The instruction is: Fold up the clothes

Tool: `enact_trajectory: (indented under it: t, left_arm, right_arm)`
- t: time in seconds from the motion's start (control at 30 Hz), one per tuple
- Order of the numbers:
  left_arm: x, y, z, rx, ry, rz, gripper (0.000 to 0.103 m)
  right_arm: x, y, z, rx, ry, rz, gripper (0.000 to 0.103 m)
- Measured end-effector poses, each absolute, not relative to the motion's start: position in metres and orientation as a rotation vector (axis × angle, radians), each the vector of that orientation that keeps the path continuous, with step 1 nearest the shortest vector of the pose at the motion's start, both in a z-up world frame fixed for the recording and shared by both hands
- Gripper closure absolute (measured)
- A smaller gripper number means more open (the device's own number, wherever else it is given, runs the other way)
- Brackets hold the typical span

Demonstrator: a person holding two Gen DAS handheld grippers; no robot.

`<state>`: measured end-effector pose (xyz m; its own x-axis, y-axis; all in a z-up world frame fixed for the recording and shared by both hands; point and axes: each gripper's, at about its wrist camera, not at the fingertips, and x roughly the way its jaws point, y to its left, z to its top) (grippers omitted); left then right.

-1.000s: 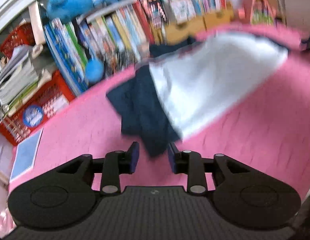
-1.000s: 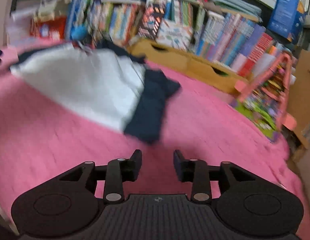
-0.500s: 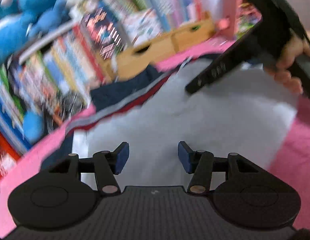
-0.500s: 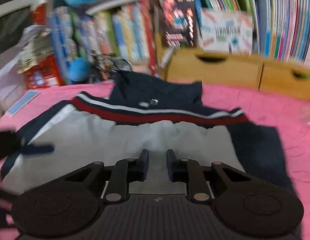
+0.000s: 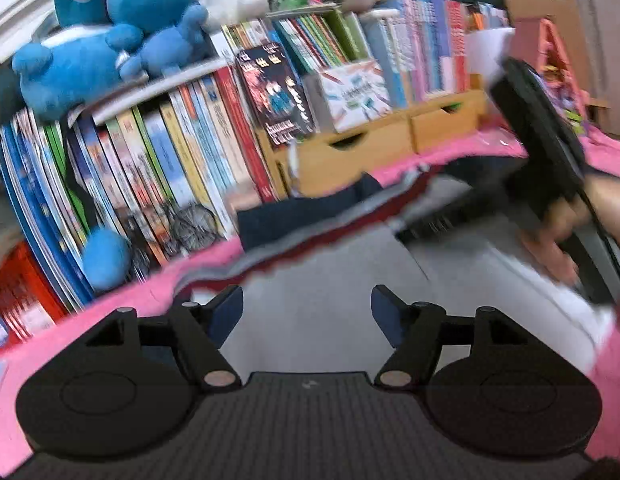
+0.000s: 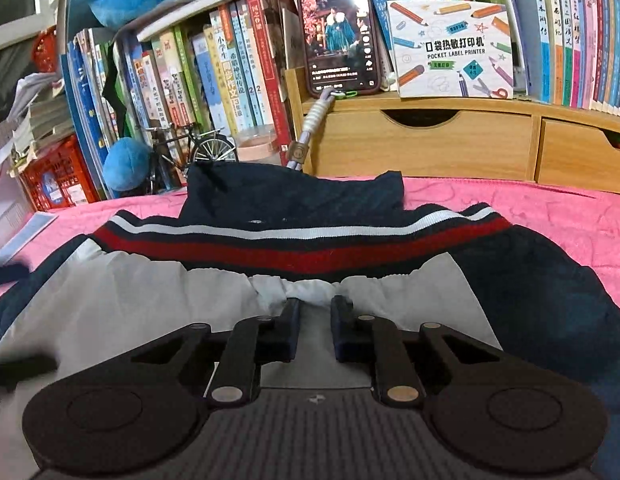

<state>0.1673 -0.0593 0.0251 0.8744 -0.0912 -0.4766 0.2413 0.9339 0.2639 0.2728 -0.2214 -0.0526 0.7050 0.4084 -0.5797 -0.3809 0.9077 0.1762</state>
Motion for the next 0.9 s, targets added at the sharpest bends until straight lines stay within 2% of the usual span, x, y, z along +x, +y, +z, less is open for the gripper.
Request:
enact_trajectory:
  t: [0.13,0.17,0.23,0.37,0.43,0.5,0.6,0.73,0.9]
  left_arm:
    - [0.216,-0.06,-0.015,0.446,0.578,-0.013,0.03]
    - [0.22,-0.053,-0.025,0.468,0.554,0.019,0.028]
    - [0.226,-0.033,-0.029,0.426,0.559,0.041,0.013]
    - [0.23,-0.01,-0.031,0.339,0.59,0.026,0.007]
    - [0.231,-0.005,-0.031,0.314,0.599,0.016,0.007]
    - [0.232,-0.002,-0.031,0.293,0.608,0.007,0.006]
    - [0.234,0.0,-0.03,0.278,0.615,0.001,0.006]
    - [0.234,-0.003,-0.03,0.3,0.611,0.016,0.004]
    - [0.238,0.002,-0.031,0.276,0.626,0.029,0.0]
  right_arm:
    - [0.271,-0.223,-0.052,0.052,0.653,0.441,0.082]
    - [0.267,-0.226,-0.051,0.021,0.645,0.449,0.08]
    - [0.258,-0.234,-0.049,-0.043,0.627,0.463,0.08]
    - [0.234,-0.272,-0.039,-0.11,0.594,0.417,0.08]
    - [0.225,-0.3,-0.035,-0.057,0.578,0.259,0.062]
    - [0.216,-0.321,-0.032,-0.002,0.562,0.122,0.033]
    - [0.205,-0.312,-0.025,0.006,0.518,0.091,0.035]
    - [0.193,-0.238,-0.009,-0.088,0.442,0.283,0.036]
    - [0.205,-0.16,-0.019,-0.133,0.481,0.482,0.037]
